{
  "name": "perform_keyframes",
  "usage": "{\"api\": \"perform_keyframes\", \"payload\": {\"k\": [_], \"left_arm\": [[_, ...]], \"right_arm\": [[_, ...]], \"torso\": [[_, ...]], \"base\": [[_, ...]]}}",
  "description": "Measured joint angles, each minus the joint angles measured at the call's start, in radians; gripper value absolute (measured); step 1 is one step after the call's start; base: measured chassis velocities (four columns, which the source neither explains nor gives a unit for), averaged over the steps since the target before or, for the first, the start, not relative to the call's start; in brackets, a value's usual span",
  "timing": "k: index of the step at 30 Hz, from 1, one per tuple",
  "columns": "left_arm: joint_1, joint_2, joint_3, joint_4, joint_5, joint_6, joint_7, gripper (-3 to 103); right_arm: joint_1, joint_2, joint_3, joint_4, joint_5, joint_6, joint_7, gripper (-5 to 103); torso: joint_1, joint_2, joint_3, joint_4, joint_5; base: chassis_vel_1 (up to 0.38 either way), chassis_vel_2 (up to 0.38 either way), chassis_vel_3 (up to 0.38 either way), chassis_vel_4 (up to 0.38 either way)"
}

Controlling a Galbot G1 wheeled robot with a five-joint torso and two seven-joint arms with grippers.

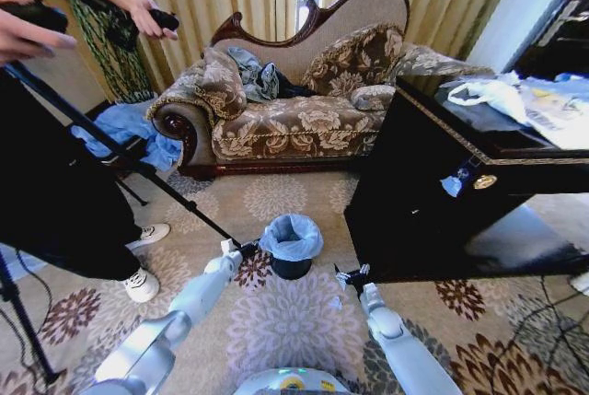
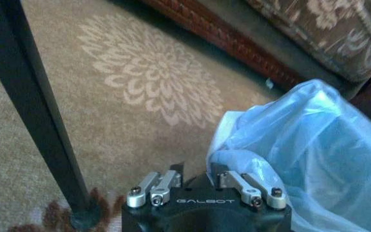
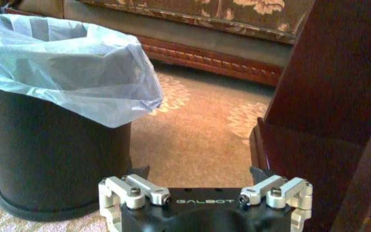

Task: Place a garbage bag over the trash bin.

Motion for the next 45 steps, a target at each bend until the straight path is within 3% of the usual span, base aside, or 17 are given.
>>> {"api": "perform_keyframes", "payload": {"k": [2, 5, 9, 14, 19, 24, 26, 29, 30, 32, 33, 37, 38, 40, 41, 43, 45], "left_arm": [[0.026, 0.017, -0.015, -0.048, -0.015, 0.003, -0.005, 42], [0.046, 0.028, -0.03, -0.077, -0.024, 0.006, -0.014, 47], [0.147, 0.076, -0.086, -0.199, -0.015, 0.003, -0.057, 70], [0.215, 0.118, -0.119, -0.295, 0.025, -0.029, -0.087, 81], [0.298, 0.21, -0.204, -0.513, 0.03, -0.039, -0.152, 99], [0.285, 0.299, -0.219, -0.673, 0.081, -0.057, -0.212, 89], [0.274, 0.307, -0.215, -0.694, 0.097, -0.068, -0.226, 89], [0.225, 0.334, -0.206, -0.794, 0.151, -0.122, -0.29, 77], [0.225, 0.334, -0.206, -0.794, 0.151, -0.122, -0.29, 77], [0.203, 0.346, -0.206, -0.867, 0.2, -0.14, -0.365, 69], [0.203, 0.346, -0.206, -0.867, 0.2, -0.14, -0.365, 69], [0.194, 0.377, -0.24, -1.043, 0.244, -0.116, -0.559, 57], [0.194, 0.377, -0.24, -1.043, 0.244, -0.116, -0.559, 57], [0.227, 0.397, -0.296, -1.131, 0.25, -0.078, -0.642, 49], [0.227, 0.397, -0.296, -1.131, 0.25, -0.078, -0.642, 49], [0.283, 0.418, -0.359, -1.203, 0.251, -0.059, -0.69, 41], [0.311, 0.425, -0.389, -1.225, 0.253, -0.057, -0.697, 37]], "right_arm": [[-0.009, -0.002, 0.006, 0.013, 0.0, -0.001, -0.001, 100], [-0.013, -0.002, 0.013, 0.022, 0.0, -0.002, -0.001, 100], [-0.032, -0.011, 0.028, 0.057, 0.009, -0.013, 0.0, 100], [-0.044, -0.024, 0.041, 0.084, 0.023, -0.023, 0.008, 100], [-0.072, -0.057, 0.06, 0.183, 0.061, -0.05, 0.026, 100], [-0.09, -0.098, 0.061, 0.282, 0.102, -0.053, 0.027, 100], [-0.094, -0.104, 0.059, 0.305, 0.117, -0.052, 0.023, 100], [-0.11, -0.137, 0.047, 0.403, 0.179, -0.047, -0.007, 100], [-0.11, -0.137, 0.047, 0.403, 0.179, -0.047, -0.007, 100], [-0.103, -0.172, 0.023, 0.459, 0.219, -0.04, -0.024, 97], [-0.103, -0.172, 0.023, 0.459, 0.219, -0.04, -0.024, 97], [-0.023, -0.226, -0.053, 0.54, 0.286, -0.053, -0.002, 76], [-0.023, -0.226, -0.053, 0.54, 0.286, -0.053, -0.002, 76], [0.038, -0.241, -0.106, 0.574, 0.333, -0.087, 0.03, 65], [0.038, -0.241, -0.106, 0.574, 0.333, -0.087, 0.03, 65], [0.101, -0.267, -0.173, 0.599, 0.396, -0.131, 0.052, 54], [0.132, -0.282, -0.207, 0.601, 0.417, -0.15, 0.055, 54]], "torso": [[0.0, 0.0, 0.0, 0.0, 0.0005], [0.0, 0.0, 0.0, 0.0, 0.0003], [0.0, 0.0, 0.0, 0.0002, 0.0], [0.0, 0.0, 0.0, 0.0001, 0.0], [0.0, 0.0, 0.0, 0.0003, 0.0002], [0.0, 0.0, 0.0, 0.0002, 0.0002], [0.0, 0.0, 0.0, 0.0003, 0.0005], [0.0, 0.0, 0.0, -0.0001, 0.0002], [0.0, 0.0, 0.0, -0.0001, 0.0002], [0.0, 0.0, 0.0, -0.0002, 0.0004], [0.0, 0.0, 0.0, -0.0002, 0.0004], [0.0, 0.0, 0.0, -0.0002, 0.0003], [0.0, 0.0, 0.0, -0.0002, 0.0003], [0.0, 0.0, 0.0, 0.0001, 0.0005], [0.0, 0.0, 0.0, 0.0001, 0.0005], [0.0, 0.0, 0.0, 0.0004, 0.0001], [0.0, 0.0, 0.0, 0.0005, 0.0]], "base": [[0.0, 0.0, 0.0, 0.0], [0.0, 0.0, 0.0, 0.0], [0.0, 0.0, 0.0, 0.0], [0.0, 0.0, 0.0, 0.0], [0.0, 0.0, 0.0, 0.0], [0.0, 0.0, 0.0, 0.0], [0.0, 0.0, 0.0, 0.0], [0.0, 0.0, 0.0, 0.0], [0.0, 0.0, 0.0, 0.0], [0.0, 0.0, 0.0, 0.0], [0.0, 0.0, 0.0, 0.0], [0.0, 0.0, 0.0, 0.0], [0.0, 0.0, 0.0, 0.0], [0.0, 0.0, 0.0, 0.0], [0.0, 0.0, 0.0, 0.0], [0.0, 0.0, 0.0, 0.0], [0.0, 0.0, 0.0, 0.0]]}}
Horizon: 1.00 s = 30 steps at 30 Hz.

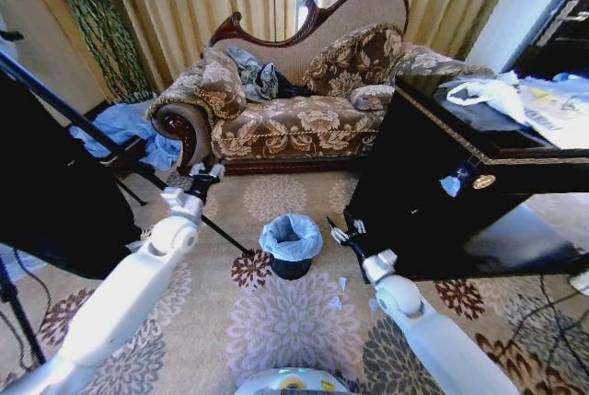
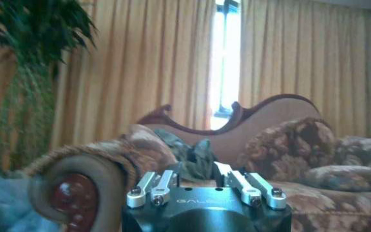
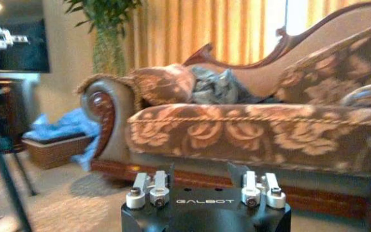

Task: Place a garbage bag over the trash bin.

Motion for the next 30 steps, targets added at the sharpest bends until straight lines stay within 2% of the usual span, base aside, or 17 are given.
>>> {"api": "perform_keyframes", "payload": {"k": [3, 4, 5, 6, 8, 9, 12, 13, 15, 17, 18, 19, 21, 23, 24, 30], "left_arm": [[0.106, 0.018, -0.123, -0.077, -0.013, 0.004, -0.019, 24], [0.106, 0.018, -0.123, -0.077, -0.013, 0.004, -0.019, 24], [0.136, 0.02, -0.163, -0.1, -0.026, 0.008, -0.026, 28], [0.159, 0.021, -0.194, -0.121, -0.037, 0.011, -0.032, 28], [0.214, 0.01, -0.286, -0.173, -0.07, 0.02, -0.052, 39], [0.214, 0.01, -0.286, -0.173, -0.07, 0.02, -0.052, 39], [0.279, -0.036, -0.38, -0.237, -0.099, 0.024, -0.065, 56], [0.279, -0.036, -0.38, -0.237, -0.099, 0.024, -0.065, 56], [0.317, -0.072, -0.424, -0.271, -0.116, 0.026, -0.066, 66], [0.329, -0.085, -0.437, -0.281, -0.121, 0.026, -0.066, 66], [0.343, -0.101, -0.455, -0.291, -0.126, 0.026, -0.066, 72], [0.352, -0.118, -0.466, -0.298, -0.13, 0.024, -0.066, 82], [0.353, -0.125, -0.47, -0.299, -0.133, 0.024, -0.065, 82], [0.344, -0.141, -0.472, -0.297, -0.139, 0.022, -0.064, 92], [0.344, -0.141, -0.472, -0.297, -0.139, 0.022, -0.064, 92], [0.284, -0.155, -0.45, -0.27, -0.162, 0.022, -0.061, 94]], "right_arm": [[0.121, -0.026, -0.153, -0.027, 0.012, -0.075, 0.025, 37], [0.121, -0.026, -0.153, -0.027, 0.012, -0.075, 0.025, 37], [0.165, -0.024, -0.2, -0.041, 0.004, -0.107, 0.042, 33], [0.206, -0.019, -0.241, -0.054, -0.002, -0.142, 0.063, 27], [0.315, 0.004, -0.367, -0.095, 0.002, -0.247, 0.143, 16], [0.315, 0.004, -0.367, -0.095, 0.002, -0.247, 0.143, 16], [0.463, 0.04, -0.568, -0.156, 0.023, -0.356, 0.214, 5], [0.463, 0.04, -0.568, -0.156, 0.023, -0.356, 0.214, 5], [0.574, 0.069, -0.694, -0.209, 0.041, -0.416, 0.227, 1], [0.605, 0.078, -0.728, -0.227, 0.046, -0.425, 0.23, 1], [0.655, 0.095, -0.781, -0.258, 0.051, -0.439, 0.231, 0], [0.705, 0.113, -0.834, -0.287, 0.05, -0.455, 0.231, 0], [0.728, 0.123, -0.861, -0.301, 0.049, -0.464, 0.231, 0], [0.797, 0.149, -0.937, -0.341, 0.045, -0.492, 0.229, 0], [0.797, 0.149, -0.937, -0.341, 0.045, -0.492, 0.229, 0], [0.955, 0.195, -1.116, -0.409, 0.042, -0.574, 0.164, 0]], "torso": [[0.0, 0.0, 0.0, -0.0007, 0.0], [0.0, 0.0, 0.0, -0.0007, 0.0], [0.0, 0.0, 0.0, -0.0006, 0.0004], [0.0, 0.0, 0.0, -0.0002, 0.0001], [0.0, 0.0, 0.0, 0.0001, 0.0004], [0.0, 0.0, 0.0, 0.0001, 0.0004], [0.0, 0.0, 0.0, -0.0005, 0.0002], [0.0, 0.0, 0.0, -0.0005, 0.0002], [0.0, 0.0, 0.0, -0.0004, 0.0], [0.0, 0.0, 0.0, -0.0003, -0.0001], [0.0, 0.0, 0.0, -0.0002, 0.0001], [0.0, 0.0, 0.0, 0.0, -0.0002], [0.0, 0.0, 0.0, 0.0, -0.0002], [0.0, 0.0, 0.0, -0.0005, 0.0002], [0.0, 0.0, 0.0, -0.0005, 0.0002], [0.0, 0.0, 0.0, -0.0007, 0.0002]], "base": [[0.0, 0.0, 0.0, 0.0], [0.0, 0.0, 0.0, 0.0], [0.0, 0.0, 0.0, 0.0], [0.0, 0.0, 0.0, 0.0], [0.0, 0.0, 0.0, 0.0], [0.0, 0.0, 0.0, 0.0], [0.0, 0.0, 0.0, 0.0], [0.0, 0.0, 0.0, 0.0], [0.0, 0.0, 0.0, 0.0], [0.0, 0.0, 0.0, 0.0], [0.0, 0.0, 0.0, 0.0], [0.0, 0.0, 0.0, 0.0], [0.0, 0.0, 0.0, 0.0], [0.0, 0.0, 0.0, 0.0], [0.0, 0.0, 0.0, 0.0], [0.0, 0.0, 0.0, 0.0]]}}
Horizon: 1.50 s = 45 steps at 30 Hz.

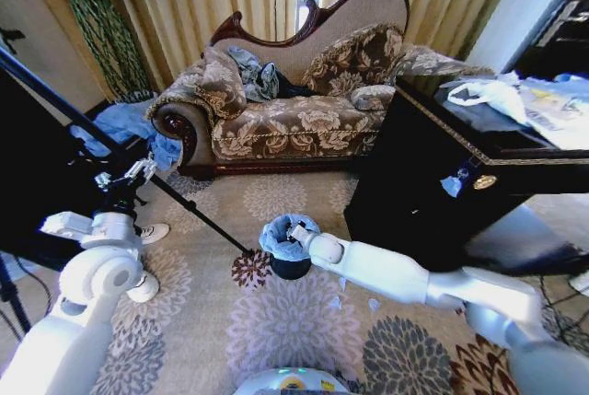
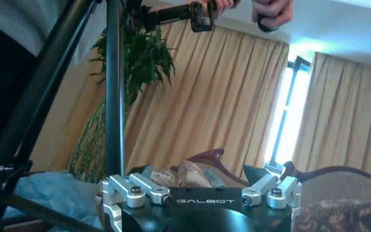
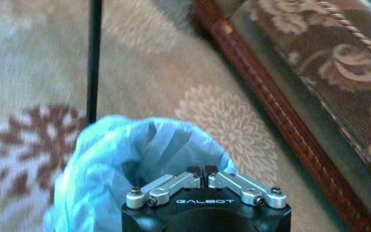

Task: Place a garbage bag over the trash bin.

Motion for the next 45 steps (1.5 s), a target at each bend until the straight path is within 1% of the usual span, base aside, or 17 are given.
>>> {"api": "perform_keyframes", "payload": {"k": [3, 4, 6, 7, 10, 11, 13, 14, 20, 23, 25, 28, 30, 33, 34, 38, 45], "left_arm": [[-0.029, -0.007, 0.004, 0.022, -0.009, 0.0, 0.0, 95], [-0.029, -0.007, 0.004, 0.022, -0.009, 0.0, 0.0, 95], [-0.051, -0.014, 0.005, 0.032, -0.024, 0.002, 0.0, 95], [-0.051, -0.014, 0.005, 0.032, -0.024, 0.002, 0.0, 95], [-0.083, -0.02, 0.01, 0.047, -0.047, 0.007, -0.002, 94], [-0.083, -0.02, 0.01, 0.047, -0.047, 0.007, -0.002, 94], [-0.114, -0.022, 0.025, 0.065, -0.056, 0.008, -0.002, 95], [-0.131, -0.025, 0.032, 0.074, -0.06, 0.008, -0.002, 96], [-0.143, -0.031, 0.035, 0.087, -0.071, 0.007, 0.002, 96], [-0.144, -0.031, 0.035, 0.095, -0.075, 0.004, 0.006, 96], [-0.145, -0.03, 0.035, 0.097, -0.078, 0.003, 0.008, 96], [-0.153, -0.031, 0.041, 0.097, -0.083, 0.002, 0.012, 96], [-0.153, -0.031, 0.042, 0.097, -0.083, 0.002, 0.012, 96], [-0.159, -0.032, 0.045, 0.098, -0.087, 0.001, 0.013, 96], [-0.159, -0.032, 0.045, 0.098, -0.087, 0.001, 0.013, 96], [-0.159, -0.032, 0.039, 0.1, -0.094, 0.0, 0.015, 96], [-0.151, -0.038, 0.03, 0.101, -0.101, -0.005, 0.015, 96]], "right_arm": [[0.112, 0.033, -0.089, -0.028, 0.005, -0.055, -0.083, 0], [0.112, 0.033, -0.089, -0.028, 0.005, -0.055, -0.083, 0], [0.195, 0.074, -0.159, -0.076, 0.017, -0.078, -0.167, 0], [0.195, 0.074, -0.159, -0.076, 0.017, -0.078, -0.167, 0], [0.274, 0.111, -0.251, -0.111, 0.043, -0.112, -0.286, 0], [0.274, 0.111, -0.251, -0.111, 0.043, -0.112, -0.286, 0], [0.309, 0.114, -0.315, -0.105, 0.072, -0.128, -0.337, 0], [0.316, 0.116, -0.339, -0.11, 0.064, -0.131, -0.375, 0], [0.303, 0.159, -0.358, -0.181, 0.044, -0.12, -0.406, 0], [0.29, 0.197, -0.357, -0.221, 0.041, -0.111, -0.419, 0], [0.285, 0.214, -0.359, -0.244, 0.035, -0.101, -0.429, 0], [0.27, 0.265, -0.37, -0.324, 0.02, -0.08, -0.454, 0], [0.27, 0.27, -0.372, -0.333, 0.02, -0.078, -0.457, 0], [0.279, 0.309, -0.389, -0.403, -0.009, -0.053, -0.499, 0], [0.279, 0.309, -0.389, -0.403, -0.009, -0.053, -0.499, 0], [0.3, 0.323, -0.429, -0.446, -0.025, -0.033, -0.559, 0], [0.297, 0.319, -0.476, -0.453, -0.023, -0.025, -0.583, 0]], "torso": [[0.0, 0.0, 0.0, 0.0, -0.0002], [0.0, 0.0, 0.0, 0.0, -0.0002], [0.0, 0.0, 0.0, 0.0004, -0.0001], [0.0, 0.0, 0.0, 0.0004, -0.0001], [0.0, 0.0, 0.0, 0.0007, -0.0001], [0.0, 0.0, 0.0, 0.0007, -0.0001], [0.0, 0.0, 0.0, 0.0004, -0.0003], [0.0, 0.0, 0.0, -0.0001, -0.0002], [0.0, 0.0, 0.0, -0.0001, -0.0001], [0.0, 0.0, 0.0, 0.0006, -0.0002], [0.0, 0.0, 0.0, 0.0006, -0.0002], [0.0, 0.0, 0.0, 0.0003, -0.0001], [0.0, 0.0, 0.0, 0.0002, -0.0002], [0.0, 0.0, 0.0, 0.0004, -0.0001], [0.0, 0.0, 0.0, 0.0004, -0.0001], [0.0, 0.0, 0.0, 0.0003, -0.0002], [0.0, 0.0, 0.0, 0.0003, -0.0001]], "base": [[0.0, 0.0, 0.0, 0.0], [0.0, 0.0, 0.0, 0.0], [0.0, 0.0, 0.0, 0.0], [0.0, 0.0, 0.0, 0.0], [0.0, 0.0, 0.0, 0.0], [0.0, 0.0, 0.0, 0.0], [0.0, 0.0, 0.0, 0.0], [0.0, 0.0, 0.0, 0.0], [0.0, 0.0, 0.0, 0.0], [0.0, 0.0, 0.0, 0.0], [0.0, 0.0, 0.0, 0.0], [0.0, 0.0, 0.0, 0.0], [0.0, 0.0, 0.0, 0.0], [0.0, 0.0, 0.0, 0.0], [0.0, 0.0, 0.0, 0.0], [0.0, 0.0, 0.0, 0.0], [0.0, 0.0, 0.0, 0.0]]}}
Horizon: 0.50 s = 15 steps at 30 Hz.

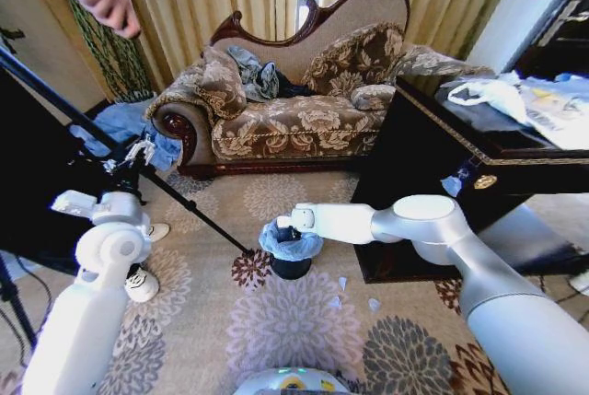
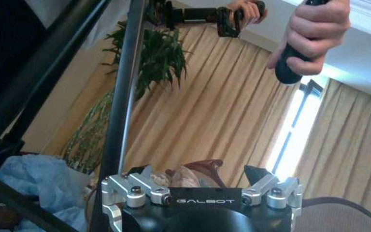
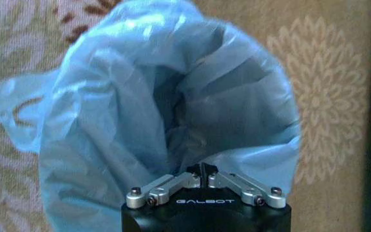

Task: Place a garbage bag over the trash bin.

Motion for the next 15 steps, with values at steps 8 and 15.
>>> {"api": "perform_keyframes", "payload": {"k": [8, 15], "left_arm": [[0.006, -0.004, -0.005, 0.002, -0.006, -0.006, 0.002, 96], [0.008, -0.015, -0.002, 0.005, -0.007, -0.009, 0.004, 96]], "right_arm": [[-0.03, 0.017, -0.017, -0.043, -0.023, 0.006, -0.024, 0], [-0.08, 0.046, -0.03, -0.106, -0.044, 0.02, -0.037, 0]], "torso": [[0.0, 0.0, 0.0, 0.0, 0.0001], [0.0, 0.0, 0.0, -0.0001, 0.0]], "base": [[0.0, 0.0, 0.0, 0.0], [0.0, 0.0, 0.0, 0.0]]}}
